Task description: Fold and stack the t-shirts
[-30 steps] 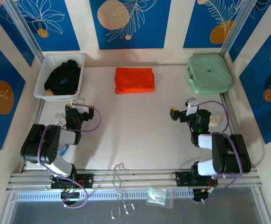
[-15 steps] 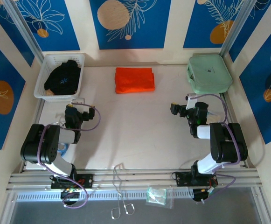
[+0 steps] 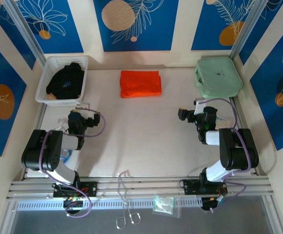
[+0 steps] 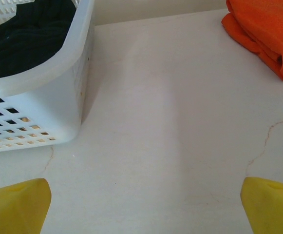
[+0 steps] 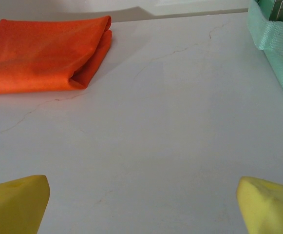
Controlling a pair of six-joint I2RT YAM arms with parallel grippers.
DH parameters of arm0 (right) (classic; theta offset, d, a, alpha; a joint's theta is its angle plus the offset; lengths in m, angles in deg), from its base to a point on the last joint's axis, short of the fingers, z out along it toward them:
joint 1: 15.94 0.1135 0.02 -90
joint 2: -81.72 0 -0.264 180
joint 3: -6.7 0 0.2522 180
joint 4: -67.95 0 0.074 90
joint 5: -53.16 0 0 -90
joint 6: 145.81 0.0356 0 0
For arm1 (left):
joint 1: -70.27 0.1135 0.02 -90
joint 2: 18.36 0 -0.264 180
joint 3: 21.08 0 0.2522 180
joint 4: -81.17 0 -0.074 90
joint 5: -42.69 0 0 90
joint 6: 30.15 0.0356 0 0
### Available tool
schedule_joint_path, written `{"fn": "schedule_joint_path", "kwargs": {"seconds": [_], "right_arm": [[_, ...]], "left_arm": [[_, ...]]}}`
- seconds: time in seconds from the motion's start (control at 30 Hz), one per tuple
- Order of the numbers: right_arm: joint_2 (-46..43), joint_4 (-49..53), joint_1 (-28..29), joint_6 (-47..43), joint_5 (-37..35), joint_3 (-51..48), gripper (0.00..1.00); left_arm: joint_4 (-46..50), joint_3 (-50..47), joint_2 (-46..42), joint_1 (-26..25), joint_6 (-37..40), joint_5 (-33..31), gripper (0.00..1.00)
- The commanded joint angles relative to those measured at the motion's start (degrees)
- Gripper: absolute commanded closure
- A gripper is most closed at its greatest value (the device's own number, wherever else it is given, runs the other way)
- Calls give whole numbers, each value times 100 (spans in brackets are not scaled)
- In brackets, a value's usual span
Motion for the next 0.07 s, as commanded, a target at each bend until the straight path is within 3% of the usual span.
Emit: {"fn": "schedule_joint_path", "kwargs": {"seconds": [0.0, 0.03], "right_arm": [[-60, -12, 29, 59, -65, 5, 1], [-60, -19, 29, 59, -65, 3, 1]], "left_arm": [[-33, 55, -36, 34, -33, 151, 1], [-42, 54, -35, 34, -24, 160, 1]]}}
